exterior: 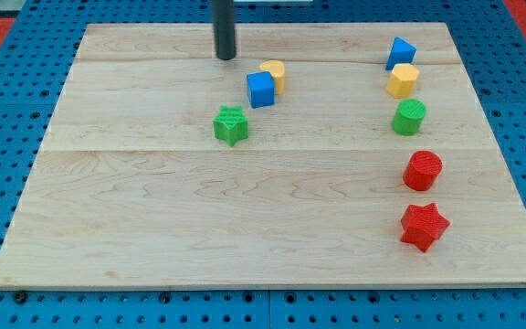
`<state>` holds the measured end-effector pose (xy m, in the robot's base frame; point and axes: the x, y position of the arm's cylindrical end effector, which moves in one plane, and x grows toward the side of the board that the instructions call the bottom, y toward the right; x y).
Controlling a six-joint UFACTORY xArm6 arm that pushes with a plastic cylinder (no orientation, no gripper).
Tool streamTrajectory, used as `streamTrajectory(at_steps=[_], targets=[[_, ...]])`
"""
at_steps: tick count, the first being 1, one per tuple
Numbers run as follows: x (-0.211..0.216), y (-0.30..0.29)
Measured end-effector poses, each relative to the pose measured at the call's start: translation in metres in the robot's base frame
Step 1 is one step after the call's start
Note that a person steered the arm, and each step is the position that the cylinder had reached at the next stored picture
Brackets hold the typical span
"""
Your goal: Move the yellow hexagon down to the bottom left
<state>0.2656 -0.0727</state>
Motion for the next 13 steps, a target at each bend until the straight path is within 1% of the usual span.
streamTrajectory(at_steps=[1, 10, 11, 12, 13], targets=[[0.000, -0.012], [-0.007, -0.055], [0.021, -0.051], [0.069, -0.002], [0.077, 0.059]])
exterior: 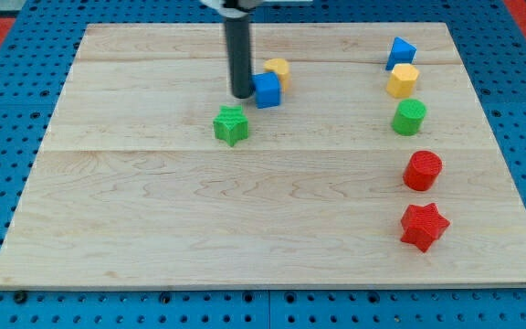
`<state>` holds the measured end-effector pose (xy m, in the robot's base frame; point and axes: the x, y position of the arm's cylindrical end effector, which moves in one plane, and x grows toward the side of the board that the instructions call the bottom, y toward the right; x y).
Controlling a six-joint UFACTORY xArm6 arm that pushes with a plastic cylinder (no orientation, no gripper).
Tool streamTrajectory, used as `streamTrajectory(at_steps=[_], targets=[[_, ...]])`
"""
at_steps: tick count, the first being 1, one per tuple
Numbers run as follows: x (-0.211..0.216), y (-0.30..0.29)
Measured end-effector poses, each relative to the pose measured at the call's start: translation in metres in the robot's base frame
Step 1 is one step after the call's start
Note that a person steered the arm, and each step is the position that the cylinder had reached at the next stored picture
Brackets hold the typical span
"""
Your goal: Move the yellow hexagon down to the bottom left
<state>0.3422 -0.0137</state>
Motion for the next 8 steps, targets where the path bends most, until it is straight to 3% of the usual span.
streamTrajectory(at_steps=[2, 3, 4, 7, 8], targets=[[-0.008, 0.051], [0.044, 0.054], [0.034, 0.073], [-0.081, 0.097], [-0.101, 0.106]])
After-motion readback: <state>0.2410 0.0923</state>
